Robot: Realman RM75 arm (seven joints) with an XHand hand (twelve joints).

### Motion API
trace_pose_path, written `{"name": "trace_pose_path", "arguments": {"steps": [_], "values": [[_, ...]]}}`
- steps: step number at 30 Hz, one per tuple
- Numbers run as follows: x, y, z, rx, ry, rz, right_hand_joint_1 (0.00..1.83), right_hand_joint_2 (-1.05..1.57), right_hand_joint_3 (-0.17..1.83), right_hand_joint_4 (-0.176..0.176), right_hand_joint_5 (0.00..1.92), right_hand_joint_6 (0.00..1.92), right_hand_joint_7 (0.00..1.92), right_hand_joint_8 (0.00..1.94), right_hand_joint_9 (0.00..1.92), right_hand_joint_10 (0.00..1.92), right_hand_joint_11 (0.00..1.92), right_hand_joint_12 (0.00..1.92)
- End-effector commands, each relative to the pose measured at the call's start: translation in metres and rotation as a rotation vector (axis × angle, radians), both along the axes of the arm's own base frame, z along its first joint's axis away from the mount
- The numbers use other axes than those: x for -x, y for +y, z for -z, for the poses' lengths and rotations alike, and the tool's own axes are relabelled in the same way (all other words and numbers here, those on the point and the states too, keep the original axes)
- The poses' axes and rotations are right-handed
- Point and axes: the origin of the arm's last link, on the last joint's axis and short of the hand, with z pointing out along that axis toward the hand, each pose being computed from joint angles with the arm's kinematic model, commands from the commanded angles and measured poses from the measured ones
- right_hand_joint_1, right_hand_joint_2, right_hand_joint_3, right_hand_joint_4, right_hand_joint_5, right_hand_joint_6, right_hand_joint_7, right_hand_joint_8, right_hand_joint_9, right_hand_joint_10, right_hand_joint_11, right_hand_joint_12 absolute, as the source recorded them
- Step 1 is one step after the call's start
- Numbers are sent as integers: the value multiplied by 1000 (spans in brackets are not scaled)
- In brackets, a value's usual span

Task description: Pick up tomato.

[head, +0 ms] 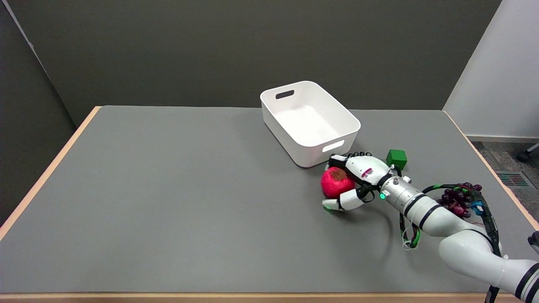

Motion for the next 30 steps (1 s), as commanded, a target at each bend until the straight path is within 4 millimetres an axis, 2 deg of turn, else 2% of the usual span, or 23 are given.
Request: {"name": "trace_pose_path", "arguments": {"steps": [1,2,4,6,7,8,9,15,20,24,30], "values": [[-63,-16,3,-30,76,-302,1142,1245,73,-58,577,1513,807,1416,817,1376,568,1868],[-69,-17,4,-35,84,-326,1140,1248,68,-57,579,1506,808,1422,825,1400,571,1872],[-93,-18,7,-57,124,-412,1141,1230,129,-79,571,1492,787,1503,818,1501,541,1908],[-109,-18,9,-68,153,-468,1156,1196,220,-151,610,1517,699,1552,800,1625,499,1919],[-119,-18,10,-73,169,-501,1111,1180,271,-136,623,1540,692,1575,798,1688,482,1921],[-125,-17,11,-75,177,-523,978,1166,330,-29,618,1576,755,1604,809,1752,471,1921],[-135,-16,12,-76,185,-556,892,1157,368,39,613,1601,795,1628,816,1799,465,1921],[-178,-8,15,-80,215,-710,885,1149,387,51,612,1607,804,1736,850,1886,514,1921],[-204,-9,11,-65,237,-790,883,1125,414,75,629,1592,826,1768,866,1916,583,1921],[-210,-26,2,-47,251,-762,873,1118,420,99,634,1585,843,1781,891,1921,601,1921],[-191,-84,-10,-17,227,-609,860,1126,404,120,630,1585,848,1810,901,1921,635,1921]]}}
